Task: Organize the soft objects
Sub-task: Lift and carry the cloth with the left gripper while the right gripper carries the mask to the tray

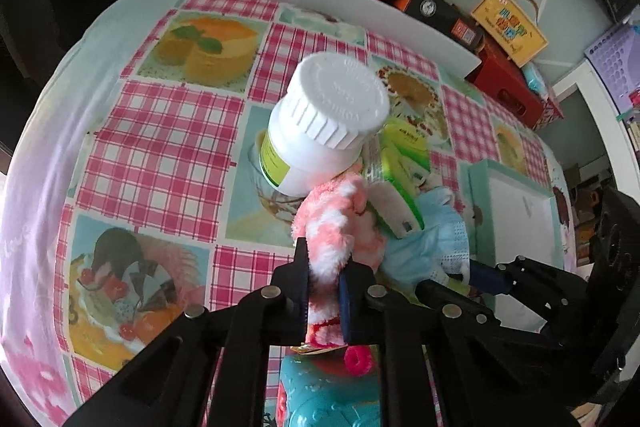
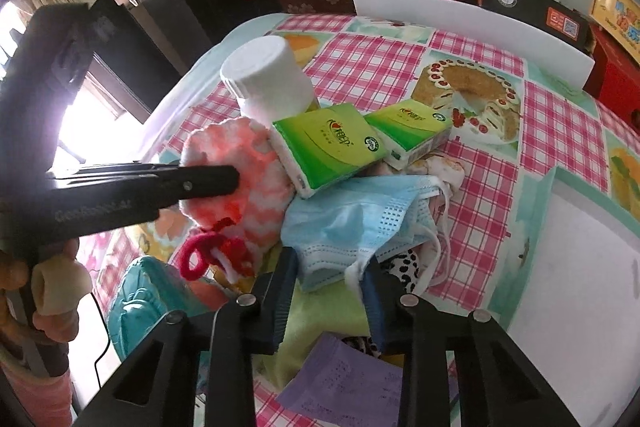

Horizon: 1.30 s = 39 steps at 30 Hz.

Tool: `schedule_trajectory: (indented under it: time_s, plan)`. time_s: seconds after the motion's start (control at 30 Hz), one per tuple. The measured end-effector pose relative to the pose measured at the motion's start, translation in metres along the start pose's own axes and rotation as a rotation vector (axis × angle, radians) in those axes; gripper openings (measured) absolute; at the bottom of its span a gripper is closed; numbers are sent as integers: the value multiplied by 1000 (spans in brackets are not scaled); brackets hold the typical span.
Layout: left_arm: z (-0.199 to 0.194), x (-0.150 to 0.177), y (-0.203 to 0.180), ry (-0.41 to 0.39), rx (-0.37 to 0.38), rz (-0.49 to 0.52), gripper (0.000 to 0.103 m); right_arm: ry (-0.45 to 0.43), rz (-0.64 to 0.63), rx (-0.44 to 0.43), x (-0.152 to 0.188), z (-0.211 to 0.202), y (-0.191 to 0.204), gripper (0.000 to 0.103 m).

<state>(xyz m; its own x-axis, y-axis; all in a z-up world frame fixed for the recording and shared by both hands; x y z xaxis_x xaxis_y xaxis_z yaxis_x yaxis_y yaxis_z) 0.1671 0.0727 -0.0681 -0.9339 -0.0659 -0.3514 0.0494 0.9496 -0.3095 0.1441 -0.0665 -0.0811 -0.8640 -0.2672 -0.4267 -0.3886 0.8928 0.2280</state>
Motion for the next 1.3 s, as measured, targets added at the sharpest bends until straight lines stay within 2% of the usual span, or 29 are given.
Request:
schedule_trajectory:
  time_s: [0.37,0.73,1.07,1.3]
  plan:
    - [-27,1,-2,-66,13,-22,11,-56,5,-9,-5,-29,6,34]
    - [-90,-7,-23,-207,31,-1,11,-121,15,-22,-11,-70,8,33]
    - [-155,-14,-59,-348,34,67,11,-236,32,-34,-22,-130,3,33]
    - [-191,-19,-111,-432,80,149,11,-339,82,-1,-19,-178,-16,33]
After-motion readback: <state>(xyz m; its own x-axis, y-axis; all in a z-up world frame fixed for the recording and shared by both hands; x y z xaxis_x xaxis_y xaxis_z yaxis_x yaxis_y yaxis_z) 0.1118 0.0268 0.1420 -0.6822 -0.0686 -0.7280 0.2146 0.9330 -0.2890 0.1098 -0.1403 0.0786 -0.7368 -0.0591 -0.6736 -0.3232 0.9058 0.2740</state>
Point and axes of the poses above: each gripper's, at about its wrist camera, not at the fingertips, and z roughly the way its jaws point, y to its left, x to its underside, the point moved 4 cm from there along z, roughly the way its jaws point, and after that the axes turned 3 degrees about z, right-handed, at the moved point
